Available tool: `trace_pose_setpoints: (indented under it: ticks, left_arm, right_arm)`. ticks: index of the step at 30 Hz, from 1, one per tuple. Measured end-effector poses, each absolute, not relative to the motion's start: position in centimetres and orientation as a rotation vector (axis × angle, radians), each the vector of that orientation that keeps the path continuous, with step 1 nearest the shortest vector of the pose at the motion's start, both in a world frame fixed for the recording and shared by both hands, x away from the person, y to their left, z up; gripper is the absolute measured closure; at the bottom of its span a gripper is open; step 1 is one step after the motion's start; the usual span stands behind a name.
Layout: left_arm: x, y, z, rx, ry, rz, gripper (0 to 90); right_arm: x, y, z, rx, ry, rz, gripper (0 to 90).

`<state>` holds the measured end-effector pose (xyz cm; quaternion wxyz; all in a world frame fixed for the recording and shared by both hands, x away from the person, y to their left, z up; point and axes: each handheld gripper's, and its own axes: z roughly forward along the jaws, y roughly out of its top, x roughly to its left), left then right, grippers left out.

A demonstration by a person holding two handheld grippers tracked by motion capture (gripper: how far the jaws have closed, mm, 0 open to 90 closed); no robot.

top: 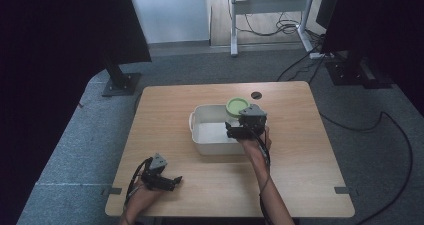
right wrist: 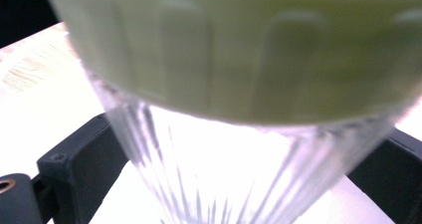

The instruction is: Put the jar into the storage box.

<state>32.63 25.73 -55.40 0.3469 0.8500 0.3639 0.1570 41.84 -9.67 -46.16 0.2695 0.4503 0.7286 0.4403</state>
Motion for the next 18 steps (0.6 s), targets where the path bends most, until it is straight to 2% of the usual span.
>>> trace_pose_setpoints:
  ticks: [18]
  left_arm:
    - [32.6, 25.7, -55.4, 2.203, 0.945, 0.407, 0.9]
  right_arm:
    - [40.0, -11.3, -45.2, 1.151, 1.982, 1.174, 2.6]
